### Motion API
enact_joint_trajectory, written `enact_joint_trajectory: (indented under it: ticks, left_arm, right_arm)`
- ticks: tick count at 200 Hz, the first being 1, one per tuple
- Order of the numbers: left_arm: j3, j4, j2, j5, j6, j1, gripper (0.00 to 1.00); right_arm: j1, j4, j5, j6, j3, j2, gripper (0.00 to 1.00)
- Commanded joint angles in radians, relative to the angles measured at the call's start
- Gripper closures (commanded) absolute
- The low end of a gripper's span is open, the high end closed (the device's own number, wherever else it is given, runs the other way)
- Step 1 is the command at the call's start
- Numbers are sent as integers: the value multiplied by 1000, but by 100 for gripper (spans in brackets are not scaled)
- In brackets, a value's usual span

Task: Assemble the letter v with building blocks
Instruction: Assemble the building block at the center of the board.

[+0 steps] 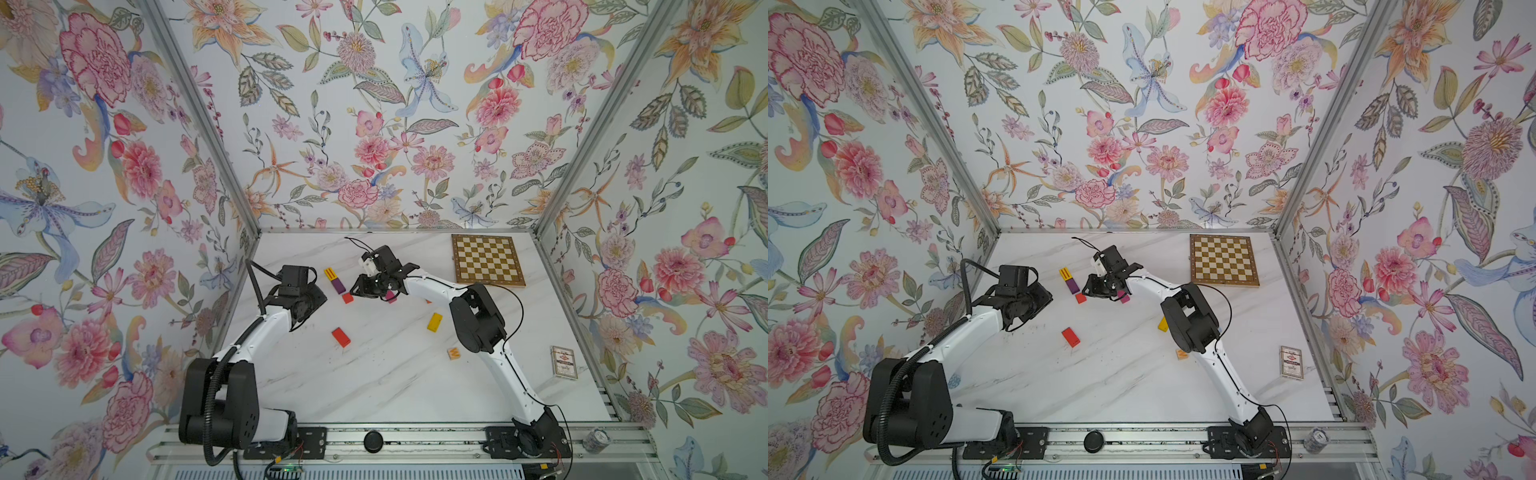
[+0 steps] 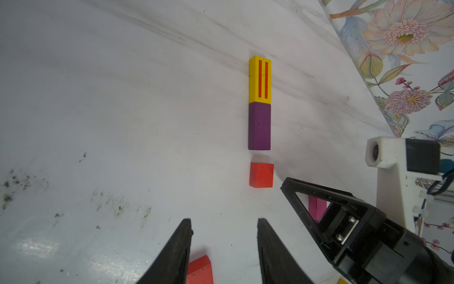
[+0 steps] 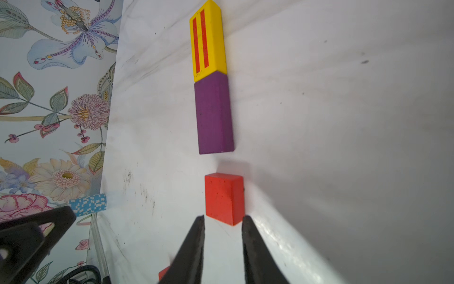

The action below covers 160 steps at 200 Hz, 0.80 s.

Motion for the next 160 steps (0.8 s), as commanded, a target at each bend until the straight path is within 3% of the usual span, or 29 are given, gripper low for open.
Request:
enact_joint_trajectory:
  ticks: [1, 160]
  left_arm:
    - [-15, 1, -23, 16, 15, 6, 53]
    - [-29, -1, -5, 21, 13, 6, 53]
  right_arm:
    - [-5, -25, -26, 11, 46, 41, 70]
    - [-3, -16, -60, 46, 119, 112, 78]
